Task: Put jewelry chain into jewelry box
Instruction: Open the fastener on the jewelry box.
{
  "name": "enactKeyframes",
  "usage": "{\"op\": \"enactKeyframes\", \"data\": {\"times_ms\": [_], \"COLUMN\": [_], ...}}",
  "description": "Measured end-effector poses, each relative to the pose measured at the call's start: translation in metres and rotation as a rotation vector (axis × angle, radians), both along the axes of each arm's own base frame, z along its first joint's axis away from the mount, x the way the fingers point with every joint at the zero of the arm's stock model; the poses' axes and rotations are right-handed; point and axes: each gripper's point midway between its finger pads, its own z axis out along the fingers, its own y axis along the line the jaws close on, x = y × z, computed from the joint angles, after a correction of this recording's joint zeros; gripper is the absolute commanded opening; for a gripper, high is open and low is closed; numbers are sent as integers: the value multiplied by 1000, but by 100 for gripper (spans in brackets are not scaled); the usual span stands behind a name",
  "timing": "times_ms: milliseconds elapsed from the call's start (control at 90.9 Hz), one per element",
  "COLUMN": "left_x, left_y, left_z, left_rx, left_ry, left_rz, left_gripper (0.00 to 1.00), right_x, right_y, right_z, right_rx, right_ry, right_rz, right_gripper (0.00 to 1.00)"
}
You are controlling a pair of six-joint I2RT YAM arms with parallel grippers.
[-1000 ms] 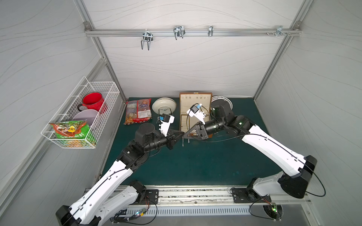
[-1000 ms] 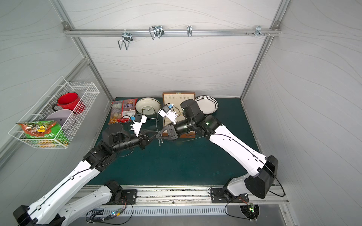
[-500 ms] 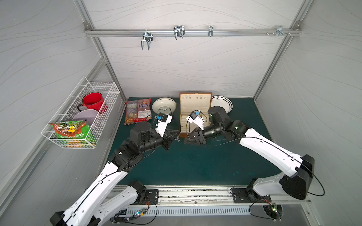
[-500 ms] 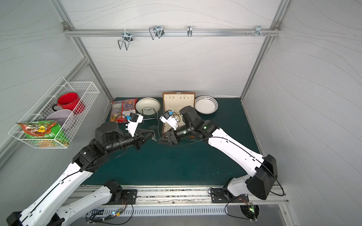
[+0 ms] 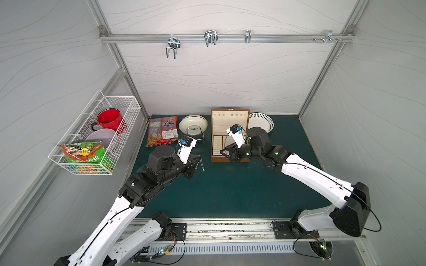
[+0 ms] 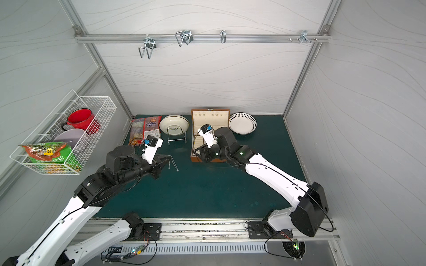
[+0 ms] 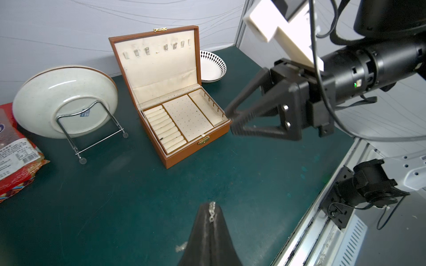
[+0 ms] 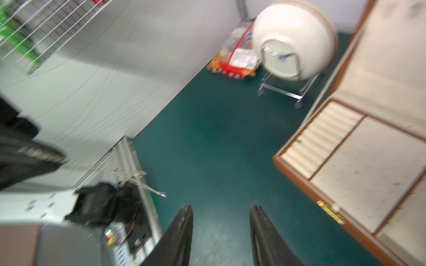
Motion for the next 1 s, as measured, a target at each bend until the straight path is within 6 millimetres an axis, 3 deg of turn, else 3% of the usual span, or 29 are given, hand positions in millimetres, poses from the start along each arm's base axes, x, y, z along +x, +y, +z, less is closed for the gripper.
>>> {"op": "enactKeyframes", "data": {"times_ms": [231,385,539,737,1001], "left_x": [1,2,5,7,7], "left_y": [4,4,2,1,0], "left_z": [-2,-1,-5,-7,-7], "left_rx": [22,21,30,34,36], "left_ry": [12,10,23,30,31], "left_rz": [21,21,20,20,18], "left_gripper": [0,0,0,0,0], "right_x": [100,147,164,179,203], "right_y": [-25,-25,-10,10,20], "right_z": [-16,-19,-31,-51,-51], "right_rx": [-41,-53,-85,-172,-295], "right_ry": [-30,-74,-203,-391,-612], "right_rz": [-265,-287,-154,-1,86], "right_gripper": [49,55,62,63,64]}}
